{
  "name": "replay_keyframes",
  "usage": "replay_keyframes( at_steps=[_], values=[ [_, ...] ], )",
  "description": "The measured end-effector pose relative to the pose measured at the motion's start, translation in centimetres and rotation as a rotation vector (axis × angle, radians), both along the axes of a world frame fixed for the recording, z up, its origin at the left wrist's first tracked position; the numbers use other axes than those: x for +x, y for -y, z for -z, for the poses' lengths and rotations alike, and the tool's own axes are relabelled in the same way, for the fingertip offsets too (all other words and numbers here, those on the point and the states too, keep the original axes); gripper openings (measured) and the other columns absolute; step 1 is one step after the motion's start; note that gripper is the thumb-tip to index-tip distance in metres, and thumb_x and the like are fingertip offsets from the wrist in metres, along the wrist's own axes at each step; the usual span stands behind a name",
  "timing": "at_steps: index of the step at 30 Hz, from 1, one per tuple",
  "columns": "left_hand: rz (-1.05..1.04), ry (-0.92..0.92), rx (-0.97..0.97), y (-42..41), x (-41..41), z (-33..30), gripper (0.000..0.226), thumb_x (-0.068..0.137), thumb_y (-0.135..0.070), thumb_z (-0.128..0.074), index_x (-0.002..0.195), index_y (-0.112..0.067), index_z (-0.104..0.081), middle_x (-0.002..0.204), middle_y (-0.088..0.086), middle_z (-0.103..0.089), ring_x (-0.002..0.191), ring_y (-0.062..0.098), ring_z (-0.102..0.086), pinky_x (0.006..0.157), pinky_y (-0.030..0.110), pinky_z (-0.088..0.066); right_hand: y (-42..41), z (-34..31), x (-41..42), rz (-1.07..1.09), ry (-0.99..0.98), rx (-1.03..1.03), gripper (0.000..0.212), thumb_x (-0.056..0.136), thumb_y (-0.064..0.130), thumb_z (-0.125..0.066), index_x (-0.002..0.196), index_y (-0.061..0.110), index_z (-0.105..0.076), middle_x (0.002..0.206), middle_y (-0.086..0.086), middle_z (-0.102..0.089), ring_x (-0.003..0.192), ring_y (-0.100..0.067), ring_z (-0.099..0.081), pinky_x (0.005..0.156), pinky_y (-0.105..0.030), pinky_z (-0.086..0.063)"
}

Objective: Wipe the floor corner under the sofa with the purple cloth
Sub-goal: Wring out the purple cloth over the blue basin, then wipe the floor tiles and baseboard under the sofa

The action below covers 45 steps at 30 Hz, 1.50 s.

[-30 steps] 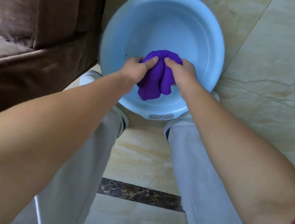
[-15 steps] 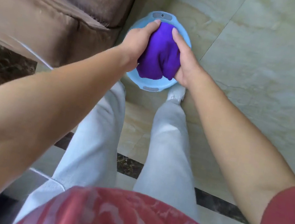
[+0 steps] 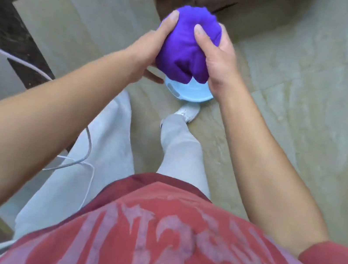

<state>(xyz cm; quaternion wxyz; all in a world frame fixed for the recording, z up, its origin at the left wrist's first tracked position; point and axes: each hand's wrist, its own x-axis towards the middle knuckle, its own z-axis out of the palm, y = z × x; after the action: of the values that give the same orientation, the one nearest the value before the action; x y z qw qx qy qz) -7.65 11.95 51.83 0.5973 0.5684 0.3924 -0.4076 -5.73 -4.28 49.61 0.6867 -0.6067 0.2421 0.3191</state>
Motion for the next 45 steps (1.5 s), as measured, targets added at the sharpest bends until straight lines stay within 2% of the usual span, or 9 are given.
replay_keyframes(
  at_steps=[3, 11, 16, 20, 23, 27, 36, 41, 45],
  values=[
    [-0.119, 0.026, -0.168, -6.1, -1.0, -1.1, 0.068, 0.088, -0.079, -0.040, 0.133, -0.034, -0.061, 0.119, -0.001, -0.077, 0.101, 0.029, -0.077, 0.086, 0.050, -0.061, -5.9, -1.0, 0.6, -0.122, 0.044, 0.006, 0.032, 0.093, 0.015, -0.067, 0.121, 0.005, -0.055, 0.114, -0.012, -0.068, 0.106, -0.023, -0.066, 0.104, -0.047, -0.052],
    [-0.636, 0.244, -0.088, -21.9, -0.7, 0.7, 0.046, 0.092, -0.035, -0.070, 0.131, -0.011, -0.065, 0.124, 0.009, -0.074, 0.114, 0.029, -0.071, 0.091, 0.051, -0.060, -21.5, -1.5, 3.7, -0.283, -0.017, -0.077, 0.041, 0.090, 0.034, -0.070, 0.120, 0.007, -0.065, 0.122, -0.014, -0.073, 0.115, -0.030, -0.069, 0.103, -0.053, -0.053],
    [-0.692, 0.284, -0.081, -30.5, 0.7, 1.3, 0.040, 0.095, -0.031, -0.067, 0.130, -0.012, -0.064, 0.127, 0.009, -0.073, 0.119, 0.027, -0.068, 0.097, 0.044, -0.057, -30.8, -1.7, 6.7, -0.227, -0.128, 0.109, 0.043, 0.099, 0.029, -0.061, 0.136, 0.006, -0.055, 0.136, -0.017, -0.065, 0.127, -0.029, -0.062, 0.112, -0.048, -0.047],
    [-0.660, 0.315, -0.062, -35.6, 3.7, 1.8, 0.025, 0.098, -0.032, -0.064, 0.122, -0.025, -0.060, 0.119, -0.004, -0.073, 0.105, 0.016, -0.072, 0.082, 0.039, -0.062, -36.0, -1.5, 9.8, -0.258, -0.111, 0.128, 0.040, 0.098, 0.019, -0.062, 0.135, 0.005, -0.056, 0.133, -0.016, -0.066, 0.126, -0.028, -0.062, 0.109, -0.045, -0.050],
    [-0.700, 0.316, -0.084, -38.7, 6.2, 3.0, 0.040, 0.094, -0.035, -0.068, 0.131, -0.023, -0.056, 0.128, 0.000, -0.071, 0.110, 0.021, -0.072, 0.079, 0.048, -0.062, -38.9, -0.3, 13.0, -0.286, -0.115, 0.138, 0.046, 0.094, 0.012, -0.066, 0.138, 0.006, -0.054, 0.136, -0.018, -0.064, 0.128, -0.032, -0.061, 0.107, -0.047, -0.051],
    [-0.736, 0.323, -0.109, -42.4, 10.8, 4.3, 0.056, 0.084, -0.025, -0.079, 0.134, -0.015, -0.056, 0.135, 0.010, -0.067, 0.121, 0.027, -0.067, 0.093, 0.053, -0.058, -43.0, 1.1, 17.9, -0.306, -0.130, 0.121, 0.052, 0.092, 0.007, -0.067, 0.141, 0.005, -0.051, 0.137, -0.023, -0.062, 0.127, -0.034, -0.061, 0.104, -0.045, -0.053],
    [-0.656, 0.467, 0.064, -56.0, 23.1, 9.5, 0.032, 0.080, -0.023, -0.082, 0.107, -0.018, -0.065, 0.111, 0.004, -0.075, 0.102, 0.017, -0.072, 0.098, 0.043, -0.058, -55.8, 4.9, 30.8, -0.416, -0.135, 0.111, 0.041, 0.092, 0.012, -0.070, 0.130, 0.008, -0.056, 0.131, -0.020, -0.067, 0.121, -0.034, -0.066, 0.103, -0.051, -0.054],
    [-0.629, 0.488, 0.103, -65.0, 30.3, 13.5, 0.032, 0.083, -0.020, -0.081, 0.110, -0.016, -0.065, 0.107, 0.001, -0.075, 0.098, 0.013, -0.073, 0.086, 0.033, -0.061, -64.3, 9.1, 36.8, -0.362, -0.115, 0.085, 0.047, 0.090, -0.006, -0.063, 0.135, 0.003, -0.051, 0.124, -0.022, -0.067, 0.116, -0.035, -0.067, 0.101, -0.049, -0.054],
    [-0.651, 0.475, 0.086, -70.4, 35.5, 18.7, 0.022, 0.087, -0.007, -0.076, 0.103, -0.015, -0.066, 0.092, -0.007, -0.078, 0.088, 0.008, -0.074, 0.083, 0.024, -0.057, -70.1, 13.3, 42.1, -0.453, -0.027, -0.051, 0.056, 0.081, -0.015, -0.056, 0.132, 0.006, -0.053, 0.110, -0.015, -0.068, 0.100, -0.029, -0.066, 0.086, -0.042, -0.058]
  ],
)
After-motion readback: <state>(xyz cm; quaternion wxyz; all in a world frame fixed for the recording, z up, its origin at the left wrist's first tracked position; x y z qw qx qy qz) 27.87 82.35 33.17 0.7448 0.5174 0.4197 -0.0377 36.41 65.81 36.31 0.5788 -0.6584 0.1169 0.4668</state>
